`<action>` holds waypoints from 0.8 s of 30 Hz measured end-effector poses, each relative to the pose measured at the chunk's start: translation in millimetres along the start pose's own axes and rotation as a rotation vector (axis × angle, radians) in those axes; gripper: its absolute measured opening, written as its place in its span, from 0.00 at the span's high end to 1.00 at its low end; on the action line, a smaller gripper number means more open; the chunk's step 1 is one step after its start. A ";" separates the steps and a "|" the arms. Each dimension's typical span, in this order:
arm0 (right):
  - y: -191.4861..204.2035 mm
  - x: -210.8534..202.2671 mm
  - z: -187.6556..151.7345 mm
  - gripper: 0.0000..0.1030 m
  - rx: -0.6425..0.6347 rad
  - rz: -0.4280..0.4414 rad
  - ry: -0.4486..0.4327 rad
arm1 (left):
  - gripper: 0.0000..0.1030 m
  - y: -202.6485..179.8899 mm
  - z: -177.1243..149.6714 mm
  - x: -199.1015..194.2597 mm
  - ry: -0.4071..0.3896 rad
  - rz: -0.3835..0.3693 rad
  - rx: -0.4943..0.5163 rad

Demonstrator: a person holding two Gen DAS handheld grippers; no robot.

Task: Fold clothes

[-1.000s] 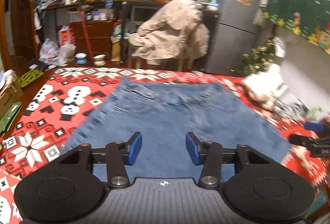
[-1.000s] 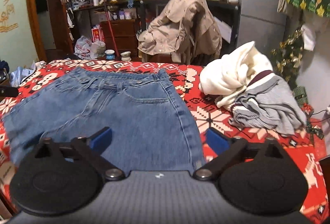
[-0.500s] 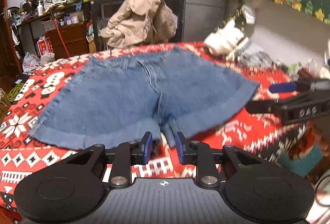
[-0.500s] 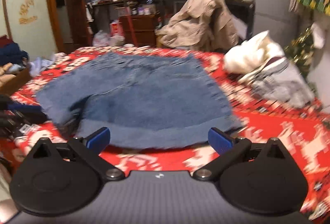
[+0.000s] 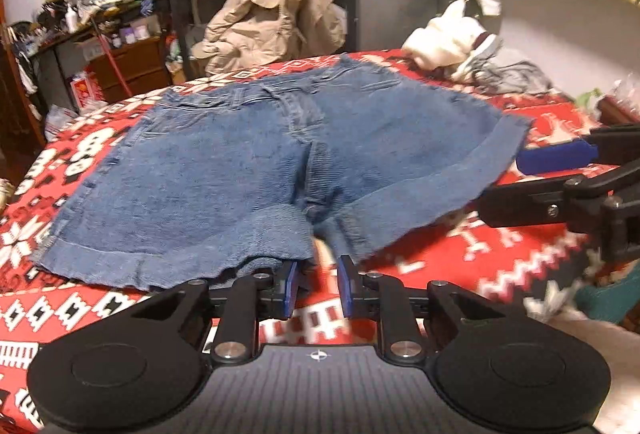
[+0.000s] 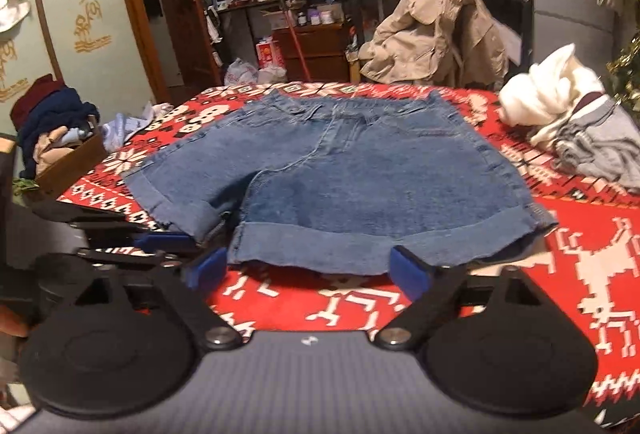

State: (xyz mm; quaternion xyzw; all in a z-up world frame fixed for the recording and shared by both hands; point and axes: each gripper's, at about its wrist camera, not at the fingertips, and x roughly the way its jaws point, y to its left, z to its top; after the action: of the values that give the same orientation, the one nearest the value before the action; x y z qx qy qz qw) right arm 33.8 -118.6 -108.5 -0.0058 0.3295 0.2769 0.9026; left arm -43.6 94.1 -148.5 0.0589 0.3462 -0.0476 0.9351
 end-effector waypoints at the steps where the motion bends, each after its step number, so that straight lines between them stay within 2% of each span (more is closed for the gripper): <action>1: -0.5 3.2 -0.3 0.40 0.010 0.012 0.015 | 0.80 1.2 -0.4 1.6 -0.002 0.013 -0.002; 3: -1.6 9.9 -1.5 0.51 0.035 0.044 0.045 | 0.80 4.5 -0.2 1.1 -0.012 0.024 -0.017; 4: -1.1 13.6 -2.9 0.53 0.048 0.060 0.055 | 0.80 5.8 0.2 0.0 -0.019 0.021 -0.024; 7: 4.2 26.4 -6.5 0.53 0.063 0.100 0.076 | 0.80 7.6 1.2 1.5 -0.025 0.021 -0.026; 9: 7.8 38.6 -7.1 0.53 0.085 0.134 0.098 | 0.94 9.3 1.6 3.8 -0.023 0.032 -0.021; 12: 14.1 57.5 -6.8 0.53 0.110 0.148 0.110 | 0.94 22.9 5.1 -3.2 -0.032 0.001 -0.105; 14: 18.9 69.5 -6.3 0.59 0.117 0.146 0.111 | 0.95 32.8 9.4 -10.0 -0.043 -0.025 -0.164; 16: 24.8 72.5 -5.0 0.79 0.115 0.130 0.070 | 0.95 39.2 14.9 -18.1 -0.059 -0.048 -0.199; 17: 27.4 70.2 -4.2 0.82 0.110 0.122 0.037 | 0.95 40.1 17.1 -21.4 -0.066 -0.063 -0.208; 20: 33.4 58.8 -1.2 0.82 0.083 0.107 -0.062 | 0.95 41.2 21.4 -28.6 -0.082 -0.111 -0.234; 22: 35.8 60.0 0.8 0.78 0.052 0.109 -0.062 | 0.95 38.4 21.5 -26.8 -0.077 -0.124 -0.228; 24: 37.1 68.1 0.6 0.77 0.034 0.114 -0.016 | 0.95 33.9 18.4 -21.0 -0.058 -0.119 -0.202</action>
State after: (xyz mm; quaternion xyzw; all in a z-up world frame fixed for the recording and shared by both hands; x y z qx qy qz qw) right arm 58.4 -53.4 -142.3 0.0304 0.3266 0.3224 0.8880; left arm -43.3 125.9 -118.2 -0.0575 0.3248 -0.0695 0.9415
